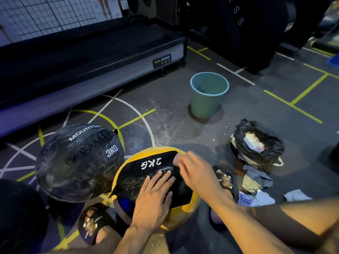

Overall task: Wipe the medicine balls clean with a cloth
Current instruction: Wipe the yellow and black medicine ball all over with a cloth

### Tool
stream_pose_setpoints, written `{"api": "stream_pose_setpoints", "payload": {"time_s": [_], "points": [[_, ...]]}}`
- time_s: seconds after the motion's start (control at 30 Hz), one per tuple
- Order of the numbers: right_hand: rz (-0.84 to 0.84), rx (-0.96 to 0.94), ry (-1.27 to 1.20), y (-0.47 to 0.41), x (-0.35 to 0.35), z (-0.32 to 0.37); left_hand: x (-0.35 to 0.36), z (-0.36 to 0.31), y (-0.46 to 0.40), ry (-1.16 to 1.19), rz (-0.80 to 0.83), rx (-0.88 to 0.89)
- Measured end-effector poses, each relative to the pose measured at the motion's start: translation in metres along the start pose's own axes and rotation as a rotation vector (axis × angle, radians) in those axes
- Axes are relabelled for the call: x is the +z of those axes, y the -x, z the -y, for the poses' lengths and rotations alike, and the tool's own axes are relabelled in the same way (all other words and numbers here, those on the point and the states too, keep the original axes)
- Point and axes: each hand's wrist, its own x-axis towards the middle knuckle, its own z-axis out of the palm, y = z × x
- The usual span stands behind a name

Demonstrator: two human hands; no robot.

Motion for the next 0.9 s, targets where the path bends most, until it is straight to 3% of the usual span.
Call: {"api": "stream_pose_setpoints", "payload": {"time_s": [0.07,0.13,0.2,0.3,0.37,0.43,0.57,0.6,0.73,0.8,0.9], "points": [[0.163,0.019,0.15,0.011,0.021,-0.016,0.001,0.001,-0.001,-0.018,-0.007,0.009],[0.254,0.174,0.187,0.021,0.027,-0.04,0.001,0.0,0.001,-0.024,-0.013,0.007],[0.198,0.442,0.084,0.031,0.027,-0.062,0.002,0.002,0.002,-0.027,-0.019,-0.005],[-0.1,0.757,-0.178,0.032,0.017,-0.071,0.002,0.004,0.001,-0.009,-0.036,-0.018],[-0.255,0.711,-0.251,0.022,0.008,-0.059,0.002,0.003,0.0,-0.004,-0.048,-0.014],[-0.299,0.546,-0.302,0.01,-0.001,-0.034,0.003,0.002,0.002,-0.003,-0.051,-0.005],[-0.001,0.105,-0.04,0.014,0.02,-0.009,0.002,0.004,0.001,-0.004,-0.04,-0.021],[0.078,0.088,0.049,0.022,0.031,-0.021,0.002,0.004,0.001,-0.006,-0.039,-0.019],[0.151,0.477,-0.016,0.027,0.023,-0.061,0.002,0.003,0.004,0.001,-0.051,-0.022],[0.08,0.468,-0.056,0.018,0.014,-0.067,0.003,0.004,0.004,0.022,-0.05,-0.023],[-0.116,0.257,-0.16,-0.01,0.004,-0.04,0.006,0.004,0.005,0.011,-0.051,-0.018]]}}
